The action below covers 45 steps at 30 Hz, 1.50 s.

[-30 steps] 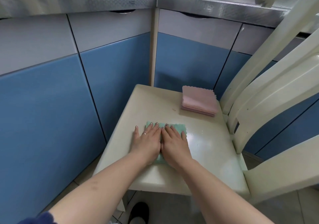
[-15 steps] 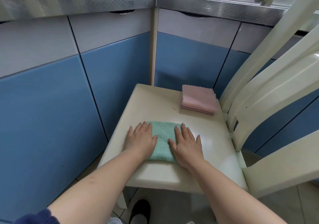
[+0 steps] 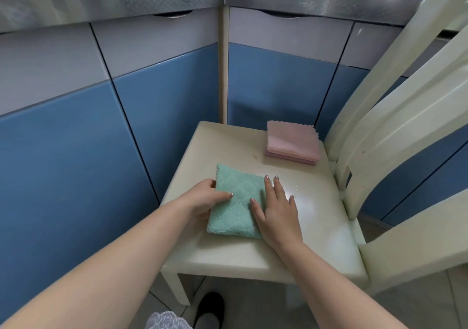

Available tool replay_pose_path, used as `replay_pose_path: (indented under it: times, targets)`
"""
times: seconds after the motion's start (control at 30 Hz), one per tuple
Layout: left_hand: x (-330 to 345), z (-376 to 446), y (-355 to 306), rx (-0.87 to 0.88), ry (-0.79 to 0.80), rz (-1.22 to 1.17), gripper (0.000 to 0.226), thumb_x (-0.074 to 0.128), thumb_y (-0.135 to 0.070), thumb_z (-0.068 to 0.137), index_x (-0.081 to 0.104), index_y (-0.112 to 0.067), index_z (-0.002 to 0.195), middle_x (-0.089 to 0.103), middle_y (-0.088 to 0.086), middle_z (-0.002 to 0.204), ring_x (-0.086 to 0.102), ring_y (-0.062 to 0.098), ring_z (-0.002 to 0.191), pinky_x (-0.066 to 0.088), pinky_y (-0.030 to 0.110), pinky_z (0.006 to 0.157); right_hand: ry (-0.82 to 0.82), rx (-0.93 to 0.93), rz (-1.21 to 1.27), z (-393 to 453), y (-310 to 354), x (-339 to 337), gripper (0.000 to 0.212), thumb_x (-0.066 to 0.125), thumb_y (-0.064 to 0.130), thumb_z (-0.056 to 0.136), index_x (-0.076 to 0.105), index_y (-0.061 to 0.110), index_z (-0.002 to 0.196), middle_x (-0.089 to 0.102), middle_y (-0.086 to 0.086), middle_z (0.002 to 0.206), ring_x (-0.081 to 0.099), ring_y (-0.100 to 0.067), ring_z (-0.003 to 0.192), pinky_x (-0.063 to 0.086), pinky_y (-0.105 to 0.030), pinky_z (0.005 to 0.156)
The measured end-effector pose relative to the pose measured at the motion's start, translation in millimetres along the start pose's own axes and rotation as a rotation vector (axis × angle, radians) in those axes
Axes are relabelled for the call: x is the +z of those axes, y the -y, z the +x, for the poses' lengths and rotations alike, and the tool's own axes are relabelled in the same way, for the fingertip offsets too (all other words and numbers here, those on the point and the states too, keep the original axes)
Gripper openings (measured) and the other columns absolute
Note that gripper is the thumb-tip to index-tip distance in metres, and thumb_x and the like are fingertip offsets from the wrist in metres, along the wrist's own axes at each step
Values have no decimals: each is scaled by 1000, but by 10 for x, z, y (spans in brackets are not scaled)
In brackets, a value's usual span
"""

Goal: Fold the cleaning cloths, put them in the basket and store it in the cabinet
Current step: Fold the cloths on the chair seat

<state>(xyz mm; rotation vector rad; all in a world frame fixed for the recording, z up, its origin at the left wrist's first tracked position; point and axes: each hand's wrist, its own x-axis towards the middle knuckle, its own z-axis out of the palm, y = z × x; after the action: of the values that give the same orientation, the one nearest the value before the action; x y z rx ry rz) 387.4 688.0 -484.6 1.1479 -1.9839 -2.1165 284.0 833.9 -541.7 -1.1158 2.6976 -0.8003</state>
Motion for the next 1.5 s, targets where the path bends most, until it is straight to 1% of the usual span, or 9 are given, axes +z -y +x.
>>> replay_pose_path:
  times: [0.33, 0.5, 0.7, 0.9, 1.0, 1.13, 1.3, 1.4, 1.5]
  targets:
    - [194, 187, -112, 103, 147, -474, 29, 53, -5, 91, 55, -4, 120, 67, 17, 115, 64, 33, 105, 56, 43, 82, -111, 322, 930, 87, -136, -424, 73, 66, 21, 86, 24, 47, 139, 53, -1, 124, 61, -16, 99, 53, -42, 87]
    - [458, 597, -629, 149, 98, -466, 28, 53, -7, 93, 54, -4, 121, 66, 16, 116, 66, 28, 101, 58, 40, 78, -267, 216, 856, 578, -204, -826, 40, 60, 11, 88, 56, 35, 119, 59, 7, 120, 55, -13, 113, 46, -42, 100]
    - [651, 1457, -1335, 230, 41, -268, 23, 57, -8, 92, 60, -2, 114, 68, 12, 110, 68, 22, 91, 57, 34, 74, -418, 287, 685, 1375, -419, -1098, 37, 54, 15, 91, 56, 25, 127, 54, 10, 129, 50, -8, 117, 39, -21, 97]
    - [774, 1923, -1454, 181, 7, -101, 21, 61, -6, 89, 62, -2, 110, 67, 12, 112, 66, 26, 100, 51, 41, 93, -369, 482, 592, 1736, -641, -1135, 37, 53, 17, 89, 58, 25, 125, 57, 11, 112, 50, 2, 59, 40, -8, 53]
    - [798, 1960, -1445, 200, -61, 52, 18, 63, -8, 88, 62, -10, 106, 67, 6, 109, 65, 23, 97, 51, 36, 93, -284, 537, 564, 1740, -654, -1128, 33, 54, 18, 89, 59, 26, 121, 59, 10, 110, 52, -4, 62, 43, -13, 58]
    - [792, 1973, -1528, 208, -88, 200, 25, 64, -7, 86, 61, -9, 110, 66, 7, 106, 65, 22, 95, 52, 32, 87, -219, 596, 542, 1774, -654, -1136, 30, 56, 18, 90, 61, 25, 119, 54, 5, 134, 54, -12, 113, 40, -21, 91]
    - [808, 2064, -1546, 154, -79, 320, 25, 64, -8, 85, 63, -11, 109, 64, -1, 97, 61, 15, 85, 46, 23, 76, -91, 668, 438, 1825, -713, -1115, 30, 57, 19, 89, 63, 27, 117, 59, 5, 107, 58, -22, 104, 42, -23, 80]
    - [787, 2078, -1495, 101, -85, 273, 26, 67, -8, 84, 63, -8, 110, 65, 5, 100, 61, 18, 89, 45, 22, 75, -137, 672, 439, 1839, -755, -1066, 31, 60, 22, 86, 63, 27, 117, 51, -1, 123, 50, -18, 116, 38, -26, 99]
    - [747, 2068, -1419, 8, -160, 250, 45, 73, -16, 80, 55, -8, 121, 59, 6, 106, 57, 18, 94, 46, 22, 78, -96, 768, 551, 1921, -757, -1090, 47, 60, 29, 88, 48, 22, 133, 49, 1, 128, 50, -17, 118, 39, -26, 95]
